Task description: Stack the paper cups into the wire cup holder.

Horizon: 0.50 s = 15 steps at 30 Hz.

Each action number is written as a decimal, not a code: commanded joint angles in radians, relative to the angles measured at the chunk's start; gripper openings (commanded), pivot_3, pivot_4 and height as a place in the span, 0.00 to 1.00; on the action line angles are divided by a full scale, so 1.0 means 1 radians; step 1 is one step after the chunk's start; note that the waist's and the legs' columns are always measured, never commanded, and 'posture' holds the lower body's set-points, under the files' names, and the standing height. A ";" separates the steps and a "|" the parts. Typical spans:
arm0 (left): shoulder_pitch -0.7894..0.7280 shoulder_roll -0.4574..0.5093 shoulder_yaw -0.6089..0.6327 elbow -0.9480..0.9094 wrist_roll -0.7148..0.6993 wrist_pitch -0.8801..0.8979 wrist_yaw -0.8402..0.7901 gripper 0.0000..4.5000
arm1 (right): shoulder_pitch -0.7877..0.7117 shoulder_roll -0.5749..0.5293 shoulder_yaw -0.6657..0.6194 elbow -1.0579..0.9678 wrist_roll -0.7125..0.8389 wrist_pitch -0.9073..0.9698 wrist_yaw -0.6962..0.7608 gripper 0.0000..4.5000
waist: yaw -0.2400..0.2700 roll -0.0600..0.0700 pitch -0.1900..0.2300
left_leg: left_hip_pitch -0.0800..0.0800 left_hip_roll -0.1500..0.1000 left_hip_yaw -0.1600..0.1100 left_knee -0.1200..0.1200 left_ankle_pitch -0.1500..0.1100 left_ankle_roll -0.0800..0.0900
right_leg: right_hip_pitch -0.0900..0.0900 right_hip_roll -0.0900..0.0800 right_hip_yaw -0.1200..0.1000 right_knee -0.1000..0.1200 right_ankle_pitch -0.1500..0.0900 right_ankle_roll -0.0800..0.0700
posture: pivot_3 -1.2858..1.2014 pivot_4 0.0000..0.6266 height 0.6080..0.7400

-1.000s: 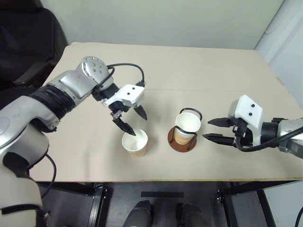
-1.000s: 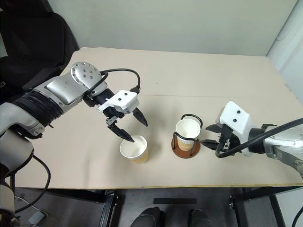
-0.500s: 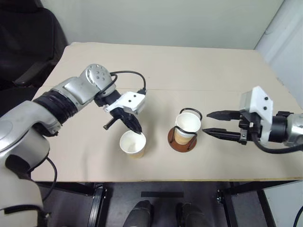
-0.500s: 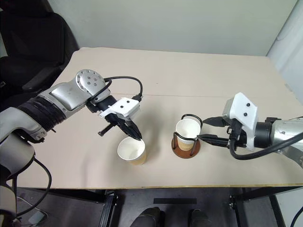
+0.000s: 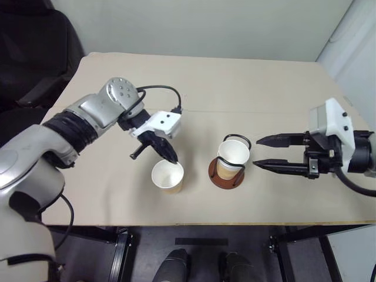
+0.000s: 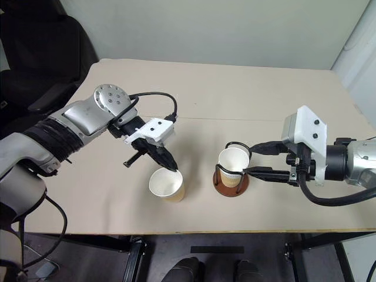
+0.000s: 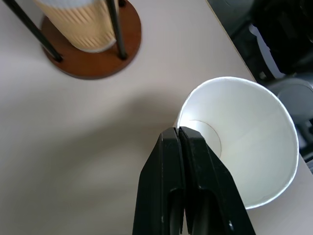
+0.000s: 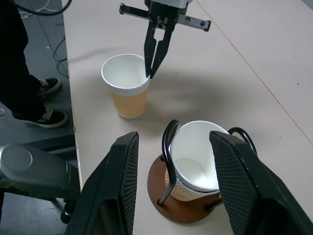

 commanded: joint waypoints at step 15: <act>-0.136 -0.136 0.221 0.178 0.022 0.024 -0.028 0.00 | 0.062 -0.047 -0.028 0.049 -0.081 -0.028 0.037 0.86 | 0.001 0.000 0.000 | 0.000 0.000 0.000 0.000 0.000 0.000 | 0.000 0.000 0.000 -0.001 0.000 0.000 | 0.52 0.24 1.00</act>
